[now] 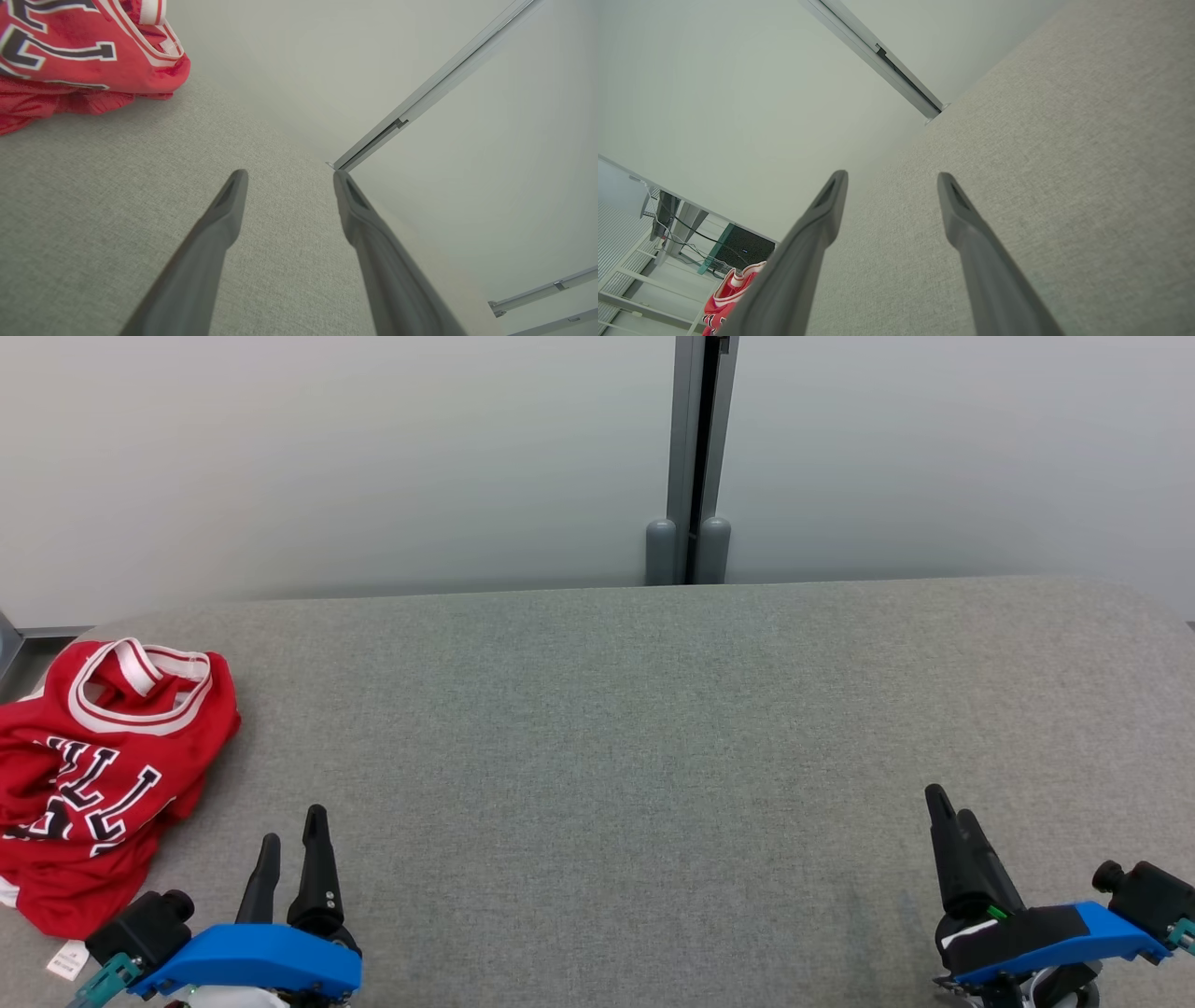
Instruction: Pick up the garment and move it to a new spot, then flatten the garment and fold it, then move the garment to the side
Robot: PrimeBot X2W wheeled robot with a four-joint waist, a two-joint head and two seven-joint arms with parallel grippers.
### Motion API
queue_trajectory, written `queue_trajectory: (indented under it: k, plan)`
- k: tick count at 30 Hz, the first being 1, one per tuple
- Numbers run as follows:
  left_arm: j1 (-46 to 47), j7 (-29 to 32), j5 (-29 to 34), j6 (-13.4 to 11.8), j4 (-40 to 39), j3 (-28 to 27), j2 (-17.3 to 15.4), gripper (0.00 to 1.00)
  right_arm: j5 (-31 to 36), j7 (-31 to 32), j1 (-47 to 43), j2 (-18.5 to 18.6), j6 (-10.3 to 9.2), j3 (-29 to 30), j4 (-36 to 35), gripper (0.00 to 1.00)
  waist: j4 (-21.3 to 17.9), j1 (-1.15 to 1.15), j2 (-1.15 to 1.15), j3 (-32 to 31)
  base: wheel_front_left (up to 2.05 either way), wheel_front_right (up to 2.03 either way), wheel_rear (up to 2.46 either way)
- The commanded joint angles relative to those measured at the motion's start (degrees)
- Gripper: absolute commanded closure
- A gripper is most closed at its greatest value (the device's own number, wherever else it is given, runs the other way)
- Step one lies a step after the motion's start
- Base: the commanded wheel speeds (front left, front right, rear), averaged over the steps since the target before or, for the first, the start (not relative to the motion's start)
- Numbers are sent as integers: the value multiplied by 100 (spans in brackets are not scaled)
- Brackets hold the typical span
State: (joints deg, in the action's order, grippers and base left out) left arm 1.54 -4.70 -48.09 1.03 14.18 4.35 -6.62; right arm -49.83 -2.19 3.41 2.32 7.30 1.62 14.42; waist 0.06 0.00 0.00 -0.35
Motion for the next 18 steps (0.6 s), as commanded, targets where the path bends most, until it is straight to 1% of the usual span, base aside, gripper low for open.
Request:
queue_trajectory:
  k: [1, 14, 18]
  plan:
    - [72, -54, 183, -8, -51, 38, -69, 0, 163, -63, 9, 41, 15, -18, -85, 0, 0, 0, 0, 0, 0, 0, 0]
    - [28, -275, 1116, -96, -56, 319, -199, 0, 997, -189, -49, 50, 18, -24, -65, 0, 13, 0, 0, -14, 0, 0, 0]
    - [33, -337, 1367, -86, -42, 403, -243, 0, 1236, -229, -68, 52, 19, -29, -59, 0, 12, 0, 0, -18, 0, 0, 0]
